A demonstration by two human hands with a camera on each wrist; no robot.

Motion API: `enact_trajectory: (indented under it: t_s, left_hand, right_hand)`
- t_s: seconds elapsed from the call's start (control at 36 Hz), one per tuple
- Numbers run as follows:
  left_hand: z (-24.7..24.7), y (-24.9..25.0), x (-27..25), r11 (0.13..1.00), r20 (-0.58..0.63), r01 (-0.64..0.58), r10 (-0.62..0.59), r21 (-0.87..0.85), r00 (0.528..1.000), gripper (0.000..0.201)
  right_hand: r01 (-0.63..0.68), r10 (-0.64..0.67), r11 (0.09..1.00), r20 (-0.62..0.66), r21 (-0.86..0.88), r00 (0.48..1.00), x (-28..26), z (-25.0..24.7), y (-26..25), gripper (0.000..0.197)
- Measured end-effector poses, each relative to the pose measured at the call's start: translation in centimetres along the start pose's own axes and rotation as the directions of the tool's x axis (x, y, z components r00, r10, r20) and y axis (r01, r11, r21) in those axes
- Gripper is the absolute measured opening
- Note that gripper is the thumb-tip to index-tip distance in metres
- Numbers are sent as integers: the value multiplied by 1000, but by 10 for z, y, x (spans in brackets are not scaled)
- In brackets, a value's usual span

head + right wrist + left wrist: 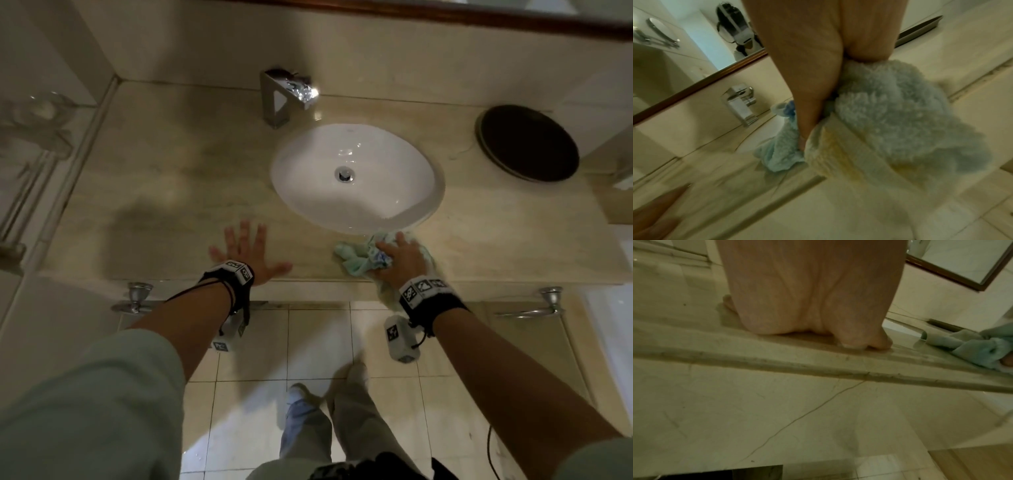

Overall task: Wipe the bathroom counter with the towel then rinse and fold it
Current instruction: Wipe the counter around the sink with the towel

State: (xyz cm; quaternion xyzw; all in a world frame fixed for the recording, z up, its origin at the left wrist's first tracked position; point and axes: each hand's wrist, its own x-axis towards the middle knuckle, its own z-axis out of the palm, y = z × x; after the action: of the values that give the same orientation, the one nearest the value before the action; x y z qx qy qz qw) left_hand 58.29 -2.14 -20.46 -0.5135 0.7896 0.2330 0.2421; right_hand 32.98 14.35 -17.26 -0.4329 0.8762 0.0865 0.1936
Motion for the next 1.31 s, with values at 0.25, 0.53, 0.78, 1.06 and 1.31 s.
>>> enact_trajectory:
  t_s: [0.25, 0.53, 0.78, 1.06, 1.31]
  left_hand:
    - [-3, 0, 3, 1000, 26, 11, -11, 20, 1000, 114]
    - [-4, 1, 1, 1000, 44, 20, -20, 23, 999, 114]
    - [-8, 3, -1, 1000, 51, 18, -19, 22, 998, 113]
    - [-6, 3, 0, 1000, 44, 21, -21, 10, 999, 112]
    - [-5, 4, 1, 999, 42, 28, -29, 20, 999, 112]
  right_hand:
    - [18, -30, 994, 108, 111, 994, 14, -9, 2, 86]
    - [57, -57, 998, 11, 35, 998, 14, -22, 0, 73]
    - [91, -95, 994, 67, 57, 993, 15, 8, 6, 86]
    - [90, -90, 996, 22, 13, 996, 30, -20, -6, 72]
    - [89, -91, 987, 13, 137, 996, 12, 18, -14, 76]
